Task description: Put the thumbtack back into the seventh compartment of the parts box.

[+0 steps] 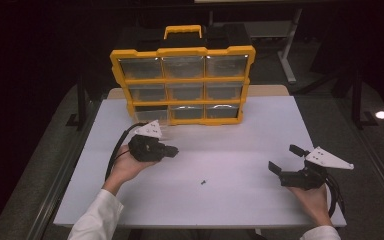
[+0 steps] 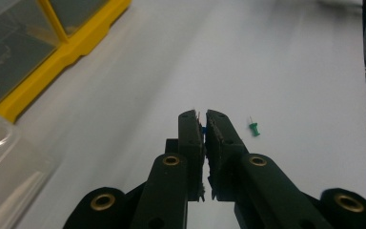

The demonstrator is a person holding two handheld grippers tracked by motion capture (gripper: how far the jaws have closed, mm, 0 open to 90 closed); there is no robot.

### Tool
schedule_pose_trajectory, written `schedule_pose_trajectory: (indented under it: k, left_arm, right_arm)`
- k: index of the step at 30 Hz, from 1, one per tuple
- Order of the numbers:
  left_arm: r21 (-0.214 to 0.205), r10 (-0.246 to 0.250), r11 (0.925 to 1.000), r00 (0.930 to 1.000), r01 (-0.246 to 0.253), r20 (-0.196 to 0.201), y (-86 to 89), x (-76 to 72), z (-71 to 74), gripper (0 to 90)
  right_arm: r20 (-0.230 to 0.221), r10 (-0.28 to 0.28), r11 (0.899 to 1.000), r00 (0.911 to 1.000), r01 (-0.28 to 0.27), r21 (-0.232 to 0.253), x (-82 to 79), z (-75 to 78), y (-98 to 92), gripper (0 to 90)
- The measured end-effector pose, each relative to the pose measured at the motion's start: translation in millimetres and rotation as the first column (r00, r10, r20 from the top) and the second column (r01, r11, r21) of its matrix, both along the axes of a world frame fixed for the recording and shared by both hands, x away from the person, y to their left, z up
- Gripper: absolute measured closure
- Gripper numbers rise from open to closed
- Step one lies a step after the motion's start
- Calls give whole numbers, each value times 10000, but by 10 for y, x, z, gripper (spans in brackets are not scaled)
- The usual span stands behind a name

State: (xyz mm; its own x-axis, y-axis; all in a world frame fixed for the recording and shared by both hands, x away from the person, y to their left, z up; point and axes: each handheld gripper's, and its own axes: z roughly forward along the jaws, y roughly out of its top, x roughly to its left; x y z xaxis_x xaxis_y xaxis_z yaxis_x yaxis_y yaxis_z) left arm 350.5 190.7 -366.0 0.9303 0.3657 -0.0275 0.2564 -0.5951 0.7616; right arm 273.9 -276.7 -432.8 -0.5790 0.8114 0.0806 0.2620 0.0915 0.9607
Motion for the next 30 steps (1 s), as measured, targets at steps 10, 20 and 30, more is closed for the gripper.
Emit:
schedule_pose_trajectory:
  k: [10,20,30]
  left_arm:
    - [232,621,9977,9967,-633,524,150,126,208,850]
    - [276,1698,9847,9831,-1720,692,355,330,311,852]
    - [428,2467,9677,9680,-2486,454,489,500,270,852]
  right_arm:
    - [-40,38,10000,10000,-38,-14,-4,0,3,0]
    - [-95,119,9999,9999,-119,-38,1,-6,1,0]
    - [-186,139,9999,9997,-140,-79,9,-18,6,0]
